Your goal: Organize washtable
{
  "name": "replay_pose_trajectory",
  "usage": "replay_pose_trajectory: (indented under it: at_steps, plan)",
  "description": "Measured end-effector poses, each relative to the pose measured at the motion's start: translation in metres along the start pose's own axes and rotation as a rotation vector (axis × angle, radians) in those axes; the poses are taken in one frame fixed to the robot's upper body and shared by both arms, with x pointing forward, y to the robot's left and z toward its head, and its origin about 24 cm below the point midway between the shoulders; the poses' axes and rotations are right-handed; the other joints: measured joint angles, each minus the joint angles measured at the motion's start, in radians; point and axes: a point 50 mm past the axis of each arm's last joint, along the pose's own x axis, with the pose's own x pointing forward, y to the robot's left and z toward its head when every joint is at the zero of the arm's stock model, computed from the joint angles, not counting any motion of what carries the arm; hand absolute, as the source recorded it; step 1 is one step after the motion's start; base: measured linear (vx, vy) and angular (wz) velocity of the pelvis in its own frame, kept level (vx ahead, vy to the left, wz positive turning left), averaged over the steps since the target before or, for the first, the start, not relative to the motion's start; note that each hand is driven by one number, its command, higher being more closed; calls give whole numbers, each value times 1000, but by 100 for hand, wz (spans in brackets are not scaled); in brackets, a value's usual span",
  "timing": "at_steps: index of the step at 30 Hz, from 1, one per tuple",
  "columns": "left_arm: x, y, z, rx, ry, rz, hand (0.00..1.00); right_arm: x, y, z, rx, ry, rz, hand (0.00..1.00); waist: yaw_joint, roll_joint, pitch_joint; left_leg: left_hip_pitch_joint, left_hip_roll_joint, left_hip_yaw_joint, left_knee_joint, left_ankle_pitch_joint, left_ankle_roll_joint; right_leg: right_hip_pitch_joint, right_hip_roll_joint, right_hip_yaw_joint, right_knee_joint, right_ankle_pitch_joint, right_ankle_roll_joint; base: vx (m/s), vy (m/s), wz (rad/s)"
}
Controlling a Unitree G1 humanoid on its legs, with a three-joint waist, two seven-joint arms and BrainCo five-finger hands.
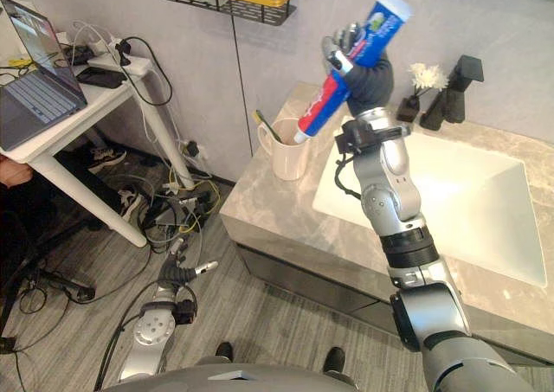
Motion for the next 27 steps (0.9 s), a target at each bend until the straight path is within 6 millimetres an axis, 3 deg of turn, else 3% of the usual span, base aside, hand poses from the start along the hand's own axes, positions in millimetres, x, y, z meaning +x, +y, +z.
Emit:
replay_pose_trajectory:
  at_steps: [5,9,14,19,27]
  plan:
    - [-7,-6,-27,12,115,-38,0,7,10,-8,-35,58,67,100,1,-4,6,-1,1,4,2,0,1,-3,0,5,0,2,1,-3,0,-2]
    - [-11,-10,-40,21,177,-69,0,17,10,-7,-100,84,97,100,20,-18,20,-3,2,3,5,0,1,-5,1,6,-3,4,-1,0,0,0]
    - [-13,-15,-44,33,191,-101,0,23,15,-4,-146,79,124,100,31,-22,22,-24,2,-7,11,0,1,-17,1,0,-3,6,-1,2,-3,5]
    - [-14,-16,-47,33,203,-104,0,27,2,-5,-191,105,73,100,39,-29,26,-28,2,-10,15,0,0,-19,1,-1,0,7,-1,0,0,0]
    - [-20,-17,-57,37,249,-115,0,30,0,-2,-235,96,57,100,46,-40,33,-29,2,-10,17,0,1,-20,1,-1,-2,9,-1,0,0,0]
